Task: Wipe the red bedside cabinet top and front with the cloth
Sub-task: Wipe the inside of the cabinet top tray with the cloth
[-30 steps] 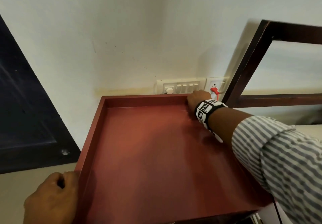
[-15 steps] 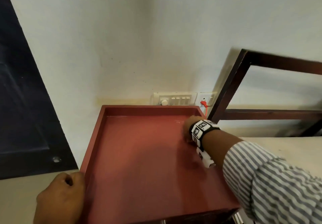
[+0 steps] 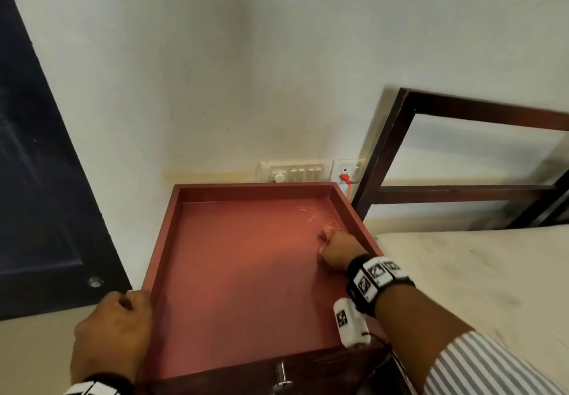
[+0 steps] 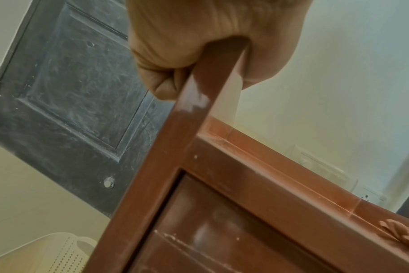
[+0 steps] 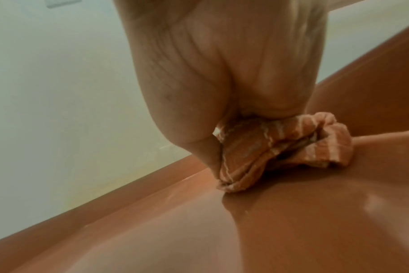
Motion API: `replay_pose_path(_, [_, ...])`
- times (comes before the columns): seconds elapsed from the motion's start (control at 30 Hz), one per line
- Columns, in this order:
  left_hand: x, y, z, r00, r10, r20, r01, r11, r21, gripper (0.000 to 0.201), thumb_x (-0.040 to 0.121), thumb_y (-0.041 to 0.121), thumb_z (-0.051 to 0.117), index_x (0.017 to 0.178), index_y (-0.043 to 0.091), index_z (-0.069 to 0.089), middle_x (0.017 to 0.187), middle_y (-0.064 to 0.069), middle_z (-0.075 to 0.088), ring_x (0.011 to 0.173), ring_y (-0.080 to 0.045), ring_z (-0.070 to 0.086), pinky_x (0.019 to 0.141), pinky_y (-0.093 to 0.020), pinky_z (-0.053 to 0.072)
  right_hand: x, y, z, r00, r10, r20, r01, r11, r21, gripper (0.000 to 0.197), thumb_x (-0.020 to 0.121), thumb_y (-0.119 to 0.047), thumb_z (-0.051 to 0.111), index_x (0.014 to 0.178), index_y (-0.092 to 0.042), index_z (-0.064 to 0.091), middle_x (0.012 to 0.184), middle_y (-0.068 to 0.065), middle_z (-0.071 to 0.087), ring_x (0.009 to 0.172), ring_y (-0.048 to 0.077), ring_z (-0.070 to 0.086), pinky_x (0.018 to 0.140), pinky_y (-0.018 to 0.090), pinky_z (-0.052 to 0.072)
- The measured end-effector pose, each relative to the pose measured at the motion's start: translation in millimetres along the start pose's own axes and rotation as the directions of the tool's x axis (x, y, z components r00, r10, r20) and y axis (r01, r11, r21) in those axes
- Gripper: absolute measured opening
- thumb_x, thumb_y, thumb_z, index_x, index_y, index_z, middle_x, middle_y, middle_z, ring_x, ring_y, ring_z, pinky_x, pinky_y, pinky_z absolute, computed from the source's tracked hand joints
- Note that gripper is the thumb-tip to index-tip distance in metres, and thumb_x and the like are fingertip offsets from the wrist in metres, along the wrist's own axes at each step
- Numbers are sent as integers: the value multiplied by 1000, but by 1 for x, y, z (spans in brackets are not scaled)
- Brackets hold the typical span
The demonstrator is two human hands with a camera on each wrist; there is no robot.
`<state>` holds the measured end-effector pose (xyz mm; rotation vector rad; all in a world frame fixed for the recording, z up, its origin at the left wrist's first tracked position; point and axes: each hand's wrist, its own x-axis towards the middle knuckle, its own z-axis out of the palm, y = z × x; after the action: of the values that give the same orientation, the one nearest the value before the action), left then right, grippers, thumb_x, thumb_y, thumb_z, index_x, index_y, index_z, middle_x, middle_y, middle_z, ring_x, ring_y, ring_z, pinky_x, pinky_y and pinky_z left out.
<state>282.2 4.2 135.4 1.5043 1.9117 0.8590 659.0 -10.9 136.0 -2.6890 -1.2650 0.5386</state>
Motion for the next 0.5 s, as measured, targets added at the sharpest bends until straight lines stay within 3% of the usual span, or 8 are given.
replay_pose_path(0.1, [2, 0, 1, 1000, -6, 6, 6, 1000, 3, 45, 100, 41, 41, 76, 8, 59, 78, -19, 56, 77, -39, 52, 76, -42, 43, 18, -22, -18, 999, -18, 29, 21, 992, -121, 52, 92, -13, 54, 144, -6, 51, 148, 19, 50, 134, 35, 51, 110, 41, 46])
replay_pose_path(0.2, [4, 2, 6, 999, -49, -13, 50, 999, 11, 45, 101, 43, 40, 80, 9, 61, 81, -20, 59, 79, -37, 55, 79, -43, 45, 46, -41, -27, 999, -38, 6, 39, 980, -195, 38, 99, -11, 49, 134, 0, 59, 142, 18, 57, 130, 34, 55, 108, 39, 46])
replay_pose_path(0.3, [8, 1, 11, 995, -91, -40, 92, 995, 33, 45, 98, 46, 42, 79, 10, 61, 83, -20, 60, 80, -38, 57, 81, -43, 47, 72, -50, -36, 997, 42, -70, -53, 984, -172, 48, 102, -18, 48, 144, 5, 44, 150, 20, 46, 141, 38, 42, 119, 44, 29])
replay_pose_path(0.37, [12, -3, 12, 996, -79, -44, 80, 997, 21, 47, 97, 44, 44, 73, 8, 62, 76, -18, 61, 76, -37, 57, 80, -43, 48, 89, -57, -37, 995, 60, -84, -76, 975, -210, 49, 101, -24, 49, 142, 4, 46, 148, 19, 48, 139, 39, 42, 120, 45, 25])
replay_pose_path(0.5, [17, -3, 14, 997, -73, -34, 73, 997, -14, 50, 99, 40, 47, 69, 1, 60, 68, -18, 58, 66, -30, 52, 72, -39, 38, 109, -69, -31, 993, 70, -93, -83, 985, -152, 41, 95, -27, 53, 128, -6, 61, 134, 16, 59, 125, 37, 51, 109, 41, 36])
